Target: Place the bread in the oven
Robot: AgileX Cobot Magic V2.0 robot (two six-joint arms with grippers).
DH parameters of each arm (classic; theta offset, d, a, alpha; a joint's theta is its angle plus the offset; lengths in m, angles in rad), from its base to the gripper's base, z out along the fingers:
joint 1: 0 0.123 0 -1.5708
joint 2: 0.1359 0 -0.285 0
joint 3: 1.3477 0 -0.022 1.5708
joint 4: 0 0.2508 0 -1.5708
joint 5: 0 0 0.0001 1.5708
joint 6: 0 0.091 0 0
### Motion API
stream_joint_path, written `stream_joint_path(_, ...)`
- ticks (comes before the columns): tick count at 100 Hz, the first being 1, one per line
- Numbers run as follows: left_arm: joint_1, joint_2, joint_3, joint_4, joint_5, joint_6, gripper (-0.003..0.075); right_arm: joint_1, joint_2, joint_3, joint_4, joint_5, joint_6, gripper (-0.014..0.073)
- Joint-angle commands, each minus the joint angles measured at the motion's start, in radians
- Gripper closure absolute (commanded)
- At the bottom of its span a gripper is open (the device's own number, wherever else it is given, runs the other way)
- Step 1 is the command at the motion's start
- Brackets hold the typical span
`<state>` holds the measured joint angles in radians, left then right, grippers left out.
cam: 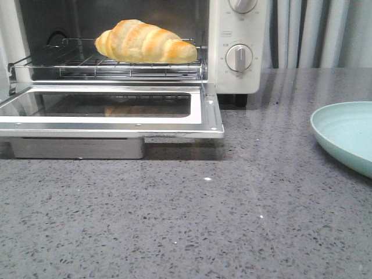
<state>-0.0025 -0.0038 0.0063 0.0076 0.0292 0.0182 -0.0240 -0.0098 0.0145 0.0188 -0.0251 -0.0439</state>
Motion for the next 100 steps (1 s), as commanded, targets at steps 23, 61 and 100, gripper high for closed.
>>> stream_joint_path(23,-0.038,-0.03,0.022,-0.008,-0.086,-0.004,0.074,-0.004,-0.024,0.011,0.001,-0.075,-0.009,0.0638)
stream_joint_path(61,-0.074,-0.03,0.022,-0.055,-0.086,-0.004,0.074,-0.004,-0.024,0.011,0.001,-0.075,-0.009,0.0638)
stream_joint_path(100,-0.074,-0.03,0.022,-0.078,-0.078,-0.004,0.074,-0.004,-0.024,0.011,0.001,-0.075,-0.009,0.0638)
